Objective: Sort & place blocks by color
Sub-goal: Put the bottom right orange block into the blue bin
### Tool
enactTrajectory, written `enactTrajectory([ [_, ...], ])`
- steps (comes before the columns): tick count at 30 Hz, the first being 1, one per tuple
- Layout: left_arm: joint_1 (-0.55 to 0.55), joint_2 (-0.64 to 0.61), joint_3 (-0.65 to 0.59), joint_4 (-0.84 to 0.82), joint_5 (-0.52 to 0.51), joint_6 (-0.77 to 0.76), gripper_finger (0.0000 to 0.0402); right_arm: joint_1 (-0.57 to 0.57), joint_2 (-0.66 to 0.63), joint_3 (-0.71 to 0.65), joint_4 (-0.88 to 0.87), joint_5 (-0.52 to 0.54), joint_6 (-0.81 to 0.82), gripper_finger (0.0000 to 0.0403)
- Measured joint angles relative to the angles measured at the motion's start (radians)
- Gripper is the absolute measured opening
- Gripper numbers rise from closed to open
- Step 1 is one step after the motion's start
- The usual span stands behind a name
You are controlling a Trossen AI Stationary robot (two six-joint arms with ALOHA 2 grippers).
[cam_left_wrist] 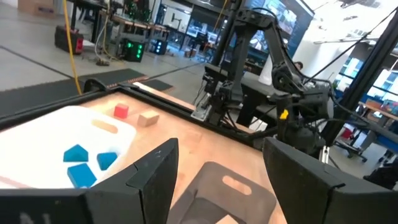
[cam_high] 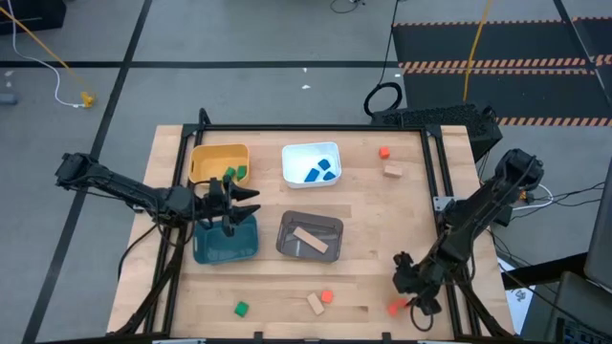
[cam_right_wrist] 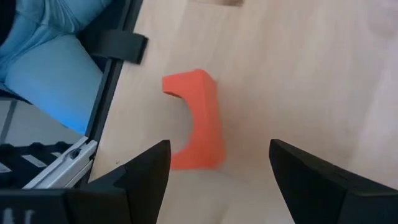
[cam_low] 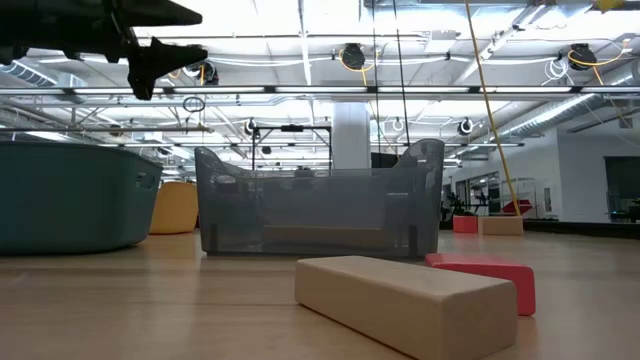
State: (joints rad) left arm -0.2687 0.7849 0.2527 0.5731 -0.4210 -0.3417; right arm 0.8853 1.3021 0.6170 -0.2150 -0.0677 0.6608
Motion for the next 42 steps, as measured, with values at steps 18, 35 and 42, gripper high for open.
enactTrajectory([
  [18,-0.002,0.000,0.000,-0.002,0.006,-0.165,0.0235,0.046,0.146,0.002,0.035,0.129,-0.124,0.0214],
  [35,-0.002,0.000,0.000,-0.016,0.010,-0.098,0.0234,0.017,0.100,-0.003,0.077,0.124,0.128,0.0091],
  [42,-0.017,0.003,0.000,-0.022,0.012,-0.134,0.0234,-0.061,-0.034,-0.002,0.154,0.339,0.029,0.0091],
])
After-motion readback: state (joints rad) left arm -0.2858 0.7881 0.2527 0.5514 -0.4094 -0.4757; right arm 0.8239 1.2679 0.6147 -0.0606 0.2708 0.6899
